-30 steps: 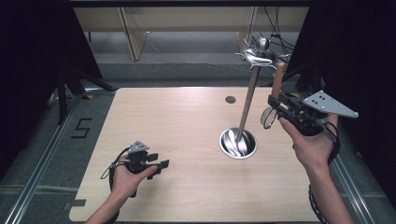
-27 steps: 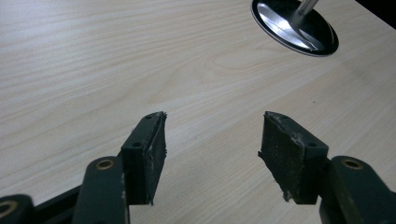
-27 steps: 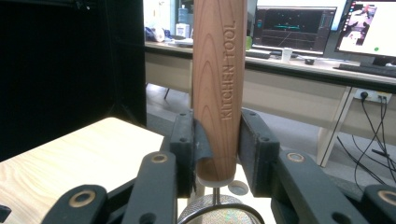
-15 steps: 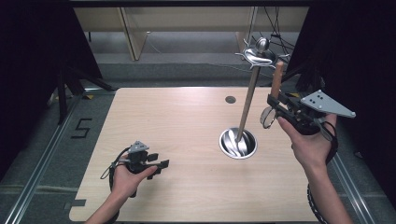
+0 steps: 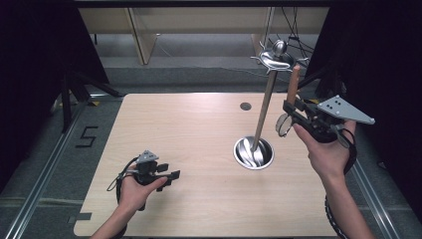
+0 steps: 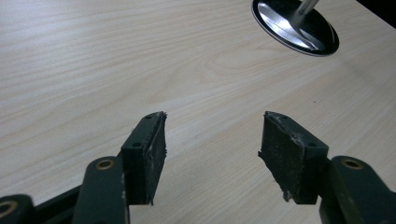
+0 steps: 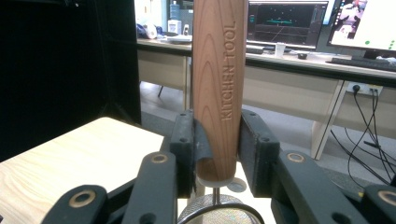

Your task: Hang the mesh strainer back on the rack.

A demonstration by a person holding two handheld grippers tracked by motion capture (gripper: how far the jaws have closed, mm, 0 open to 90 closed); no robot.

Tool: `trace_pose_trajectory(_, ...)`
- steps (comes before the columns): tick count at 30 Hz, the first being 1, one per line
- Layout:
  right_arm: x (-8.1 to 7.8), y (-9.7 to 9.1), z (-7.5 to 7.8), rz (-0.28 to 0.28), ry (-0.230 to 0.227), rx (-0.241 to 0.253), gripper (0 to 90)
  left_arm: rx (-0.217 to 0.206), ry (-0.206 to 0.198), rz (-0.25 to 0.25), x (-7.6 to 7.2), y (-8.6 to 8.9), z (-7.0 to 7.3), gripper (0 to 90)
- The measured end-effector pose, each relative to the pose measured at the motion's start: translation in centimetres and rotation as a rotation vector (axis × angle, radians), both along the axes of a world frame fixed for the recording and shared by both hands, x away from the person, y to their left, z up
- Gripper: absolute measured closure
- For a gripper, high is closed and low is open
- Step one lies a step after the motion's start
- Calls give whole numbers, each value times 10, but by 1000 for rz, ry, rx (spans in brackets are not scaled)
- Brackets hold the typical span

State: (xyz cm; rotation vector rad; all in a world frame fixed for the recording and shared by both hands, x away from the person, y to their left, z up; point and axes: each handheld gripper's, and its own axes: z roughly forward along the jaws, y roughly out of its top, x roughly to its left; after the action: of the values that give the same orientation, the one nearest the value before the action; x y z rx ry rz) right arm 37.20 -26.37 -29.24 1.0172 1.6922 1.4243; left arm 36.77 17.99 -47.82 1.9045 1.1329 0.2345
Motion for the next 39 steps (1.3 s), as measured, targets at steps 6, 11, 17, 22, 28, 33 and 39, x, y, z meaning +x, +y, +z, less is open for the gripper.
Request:
trace_pose_trajectory(6,1,1,-1,-1,-8,-6,699,2,-2,3,0,0,0,394)
trace_pose_trajectory(11,1,3,-1,-8,1,0,699,2,1,0,0,0,0,394)
trace_pose_trajectory(17,2,5,-1,-15,-3,0,699,7,0,-5,0,1,0,394)
trace_pose_trajectory(22,1,8,-2,-38,8,4,698,14,1,-9,0,2,1,394)
trace_pose_trajectory(28,2,9,-4,-47,-4,-14,697,13,2,-8,0,2,1,394)
trace_pose_trajectory(33,2,10,-5,-50,-8,-18,692,-12,-2,14,-1,0,0,394)
trace_pose_trajectory(39,1,5,-7,-21,-1,-26,600,-20,-3,15,-1,0,0,394)
